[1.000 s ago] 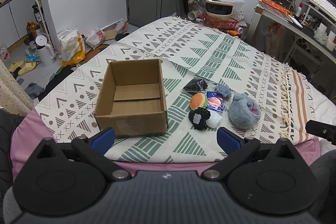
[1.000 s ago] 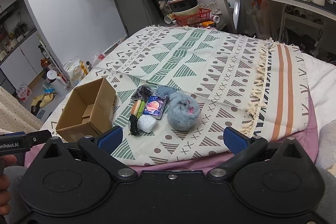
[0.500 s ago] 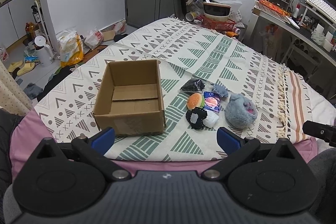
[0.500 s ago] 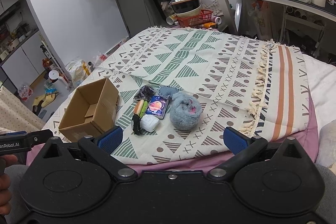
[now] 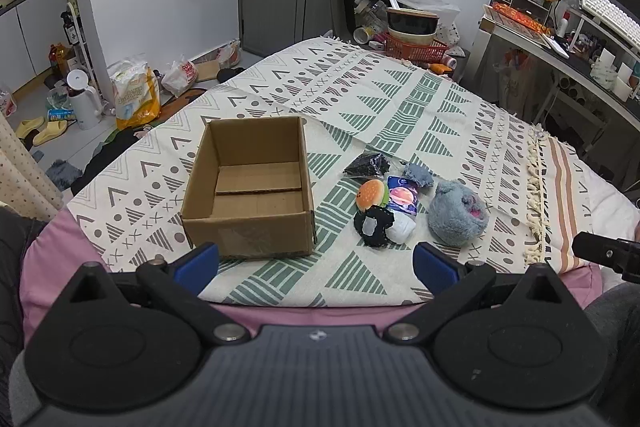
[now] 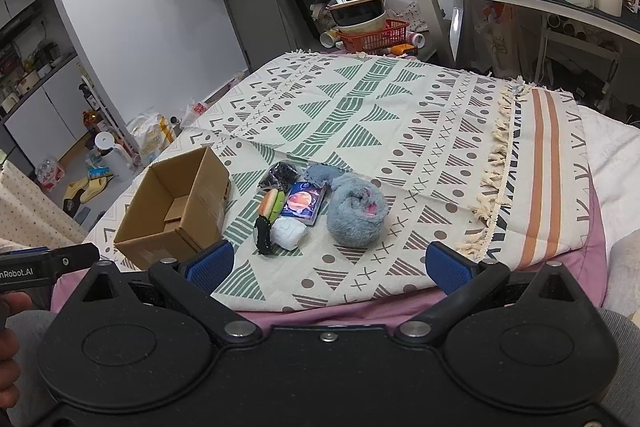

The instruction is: Organize soft objects

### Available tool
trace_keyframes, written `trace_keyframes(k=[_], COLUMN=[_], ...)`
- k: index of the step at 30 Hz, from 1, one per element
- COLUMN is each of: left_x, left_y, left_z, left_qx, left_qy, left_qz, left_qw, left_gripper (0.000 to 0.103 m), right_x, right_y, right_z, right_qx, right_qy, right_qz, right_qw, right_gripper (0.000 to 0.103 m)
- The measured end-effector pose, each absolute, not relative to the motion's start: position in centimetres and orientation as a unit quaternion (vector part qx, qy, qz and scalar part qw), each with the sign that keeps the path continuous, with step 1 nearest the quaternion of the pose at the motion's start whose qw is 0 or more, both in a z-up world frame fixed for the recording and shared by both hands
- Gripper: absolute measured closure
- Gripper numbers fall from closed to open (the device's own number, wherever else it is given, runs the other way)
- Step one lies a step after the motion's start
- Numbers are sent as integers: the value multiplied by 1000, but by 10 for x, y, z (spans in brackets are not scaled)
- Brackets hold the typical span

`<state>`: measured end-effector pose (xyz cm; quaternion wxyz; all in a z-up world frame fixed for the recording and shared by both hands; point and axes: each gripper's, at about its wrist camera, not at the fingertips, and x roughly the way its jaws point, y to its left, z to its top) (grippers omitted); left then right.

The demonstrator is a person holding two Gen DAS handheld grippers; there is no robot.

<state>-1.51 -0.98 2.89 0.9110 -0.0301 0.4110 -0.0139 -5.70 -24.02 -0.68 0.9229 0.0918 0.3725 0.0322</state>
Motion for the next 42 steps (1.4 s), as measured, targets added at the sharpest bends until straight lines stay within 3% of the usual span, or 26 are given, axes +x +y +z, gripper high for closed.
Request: trace_keyframes(k=[42], left_x=[14], left_y=[-11], left_z=[11], left_qx=[-48], left_qy=[424], left_qz=[-21], left_qw=[904], left_gripper=[1], right_x=[-13], right_y=[-259], right_z=[-27], right_qx=[123], right_qy=[396], right_qz=[26], right_qw=[910], right_gripper=[0])
